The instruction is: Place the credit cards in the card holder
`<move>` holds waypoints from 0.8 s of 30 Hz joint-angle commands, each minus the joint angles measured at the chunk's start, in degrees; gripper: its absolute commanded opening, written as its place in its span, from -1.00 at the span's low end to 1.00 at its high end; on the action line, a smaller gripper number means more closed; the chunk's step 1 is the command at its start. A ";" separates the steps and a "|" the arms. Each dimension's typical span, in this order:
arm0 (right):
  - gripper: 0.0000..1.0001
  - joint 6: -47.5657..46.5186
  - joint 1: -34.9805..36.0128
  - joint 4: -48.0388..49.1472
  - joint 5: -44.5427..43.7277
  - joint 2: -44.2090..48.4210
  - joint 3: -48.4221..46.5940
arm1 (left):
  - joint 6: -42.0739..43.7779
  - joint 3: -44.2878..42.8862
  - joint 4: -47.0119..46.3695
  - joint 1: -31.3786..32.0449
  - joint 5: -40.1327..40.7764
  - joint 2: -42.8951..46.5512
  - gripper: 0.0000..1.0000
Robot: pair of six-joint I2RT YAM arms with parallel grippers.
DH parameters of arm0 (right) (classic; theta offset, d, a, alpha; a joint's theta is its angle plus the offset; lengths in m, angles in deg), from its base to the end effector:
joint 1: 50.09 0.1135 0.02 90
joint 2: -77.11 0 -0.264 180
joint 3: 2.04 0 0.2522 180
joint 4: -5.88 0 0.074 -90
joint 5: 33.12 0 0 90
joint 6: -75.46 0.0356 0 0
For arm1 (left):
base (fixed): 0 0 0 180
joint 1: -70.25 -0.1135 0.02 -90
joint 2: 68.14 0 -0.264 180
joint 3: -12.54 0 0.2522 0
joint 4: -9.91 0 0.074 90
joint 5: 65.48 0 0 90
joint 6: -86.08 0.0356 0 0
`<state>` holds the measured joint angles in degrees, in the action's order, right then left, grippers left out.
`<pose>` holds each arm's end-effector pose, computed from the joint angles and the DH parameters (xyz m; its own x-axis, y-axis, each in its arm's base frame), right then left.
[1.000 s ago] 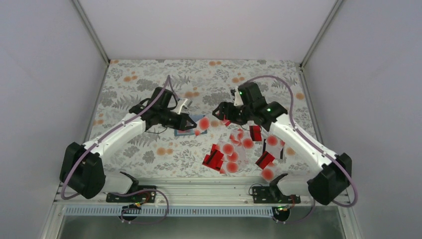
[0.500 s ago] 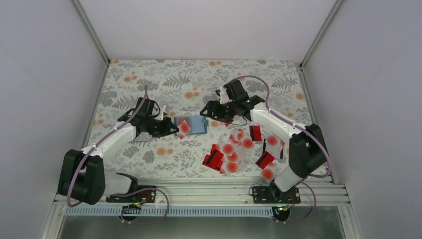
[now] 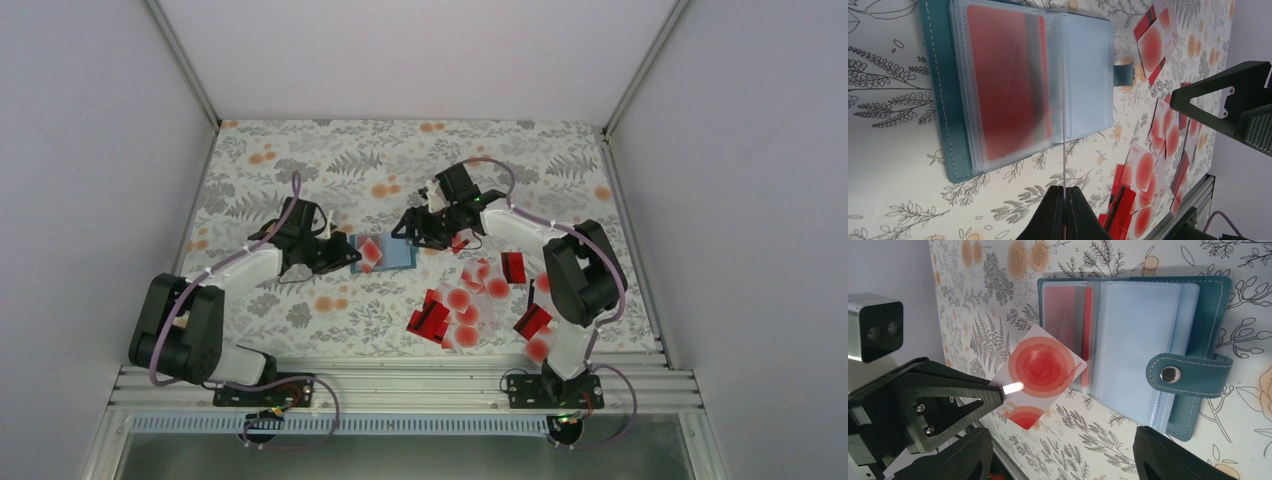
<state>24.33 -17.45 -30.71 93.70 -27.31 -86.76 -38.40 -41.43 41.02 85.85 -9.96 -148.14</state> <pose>0.3085 0.2230 0.1989 -0.9921 -0.0389 -0.1192 -0.1146 0.6667 0.7364 0.2420 -0.0885 0.1760 -0.9599 -0.2165 -0.1781 -0.0314 0.7143 -0.6992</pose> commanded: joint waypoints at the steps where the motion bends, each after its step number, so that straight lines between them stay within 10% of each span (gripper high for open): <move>1: 0.44 -1.99 -0.72 1.42 1.96 -1.20 -2.64 | -1.51 0.87 -5.83 -0.25 -0.76 -1.47 -0.95; 24: 0.41 -4.66 -1.13 2.91 5.13 -6.72 -1.48 | -2.09 1.44 -10.08 -0.24 -2.81 -7.17 -0.95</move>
<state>20.96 -18.25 -29.46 97.54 -32.06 -87.77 -40.59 -40.01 31.95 85.82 -12.17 -154.96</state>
